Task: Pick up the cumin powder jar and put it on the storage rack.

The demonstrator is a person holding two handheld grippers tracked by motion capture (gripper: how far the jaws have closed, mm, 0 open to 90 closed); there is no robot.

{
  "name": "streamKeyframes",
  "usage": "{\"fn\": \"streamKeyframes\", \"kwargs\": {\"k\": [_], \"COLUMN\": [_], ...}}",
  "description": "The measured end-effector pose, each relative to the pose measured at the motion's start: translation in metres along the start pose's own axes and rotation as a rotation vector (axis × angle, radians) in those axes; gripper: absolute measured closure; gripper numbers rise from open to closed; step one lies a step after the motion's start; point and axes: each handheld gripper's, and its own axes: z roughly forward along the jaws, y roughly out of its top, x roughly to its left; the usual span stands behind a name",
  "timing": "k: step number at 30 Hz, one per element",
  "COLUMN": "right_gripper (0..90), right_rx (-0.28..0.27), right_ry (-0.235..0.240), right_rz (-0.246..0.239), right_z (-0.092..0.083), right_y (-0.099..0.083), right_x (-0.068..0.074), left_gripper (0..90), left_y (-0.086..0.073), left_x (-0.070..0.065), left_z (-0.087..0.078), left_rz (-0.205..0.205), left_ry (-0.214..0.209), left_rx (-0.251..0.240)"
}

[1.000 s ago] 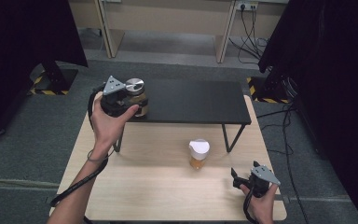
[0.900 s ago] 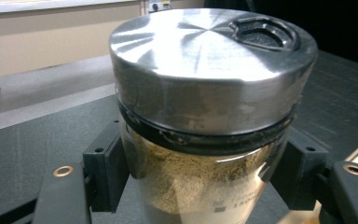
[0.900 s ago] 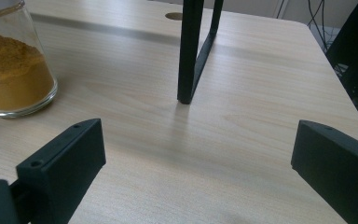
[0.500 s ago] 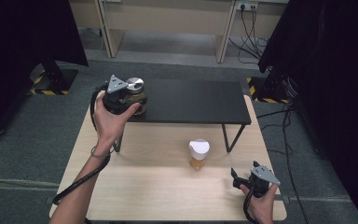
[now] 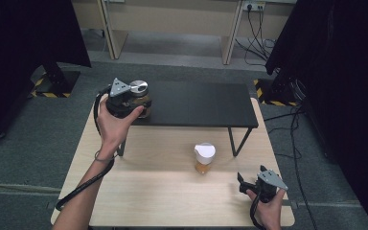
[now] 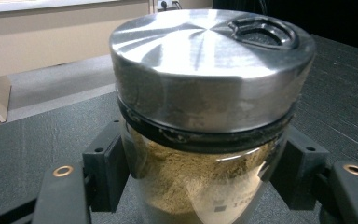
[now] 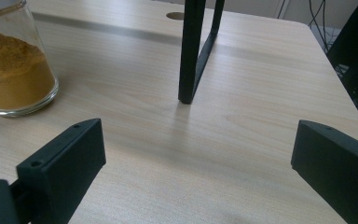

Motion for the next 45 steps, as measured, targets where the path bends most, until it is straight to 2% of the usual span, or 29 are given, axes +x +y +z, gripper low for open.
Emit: {"fn": "streamKeyframes", "kwargs": {"k": [9, 11, 15, 18, 25, 34, 40, 43, 45], "right_gripper": [3.0, 3.0, 3.0, 3.0, 3.0, 3.0, 3.0, 3.0, 3.0], "right_rx": [-0.001, 0.001, 0.000, 0.000, 0.000, 0.000, 0.001, 0.000, 0.002], "right_ry": [0.006, 0.005, 0.005, 0.005, 0.006, 0.008, 0.009, 0.008, 0.009], "right_rz": [0.001, 0.000, 0.005, 0.002, 0.005, 0.009, 0.011, 0.010, 0.010], "right_z": [0.000, 0.000, 0.000, 0.000, 0.000, 0.000, 0.000, 0.000, 0.000], "right_y": [0.000, 0.000, 0.000, 0.000, 0.000, 0.000, 0.000, 0.000, 0.000], "right_x": [0.000, 0.001, 0.000, 0.000, 0.000, -0.001, -0.001, -0.001, -0.001], "left_gripper": [30.0, 29.7, 15.1, 4.9, 4.0, 4.3, 4.6, 4.7, 4.7], "left_y": [-0.001, -0.003, -0.008, -0.012, -0.020, -0.028, -0.037, -0.043, -0.046], "left_x": [0.001, 0.001, -0.004, -0.011, -0.016, -0.029, -0.036, -0.037, -0.040], "left_z": [0.000, 0.000, -0.005, -0.007, -0.014, -0.029, -0.041, -0.047, -0.051], "left_rz": [-0.003, -0.003, 0.000, 0.019, 0.041, 0.096, 0.108, 0.102, 0.118], "left_ry": [-0.002, -0.007, 0.009, 0.038, 0.070, 0.093, 0.083, 0.061, 0.062], "left_rx": [-0.002, -0.017, -0.071, -0.084, -0.128, -0.168, -0.192, -0.198, -0.196]}}
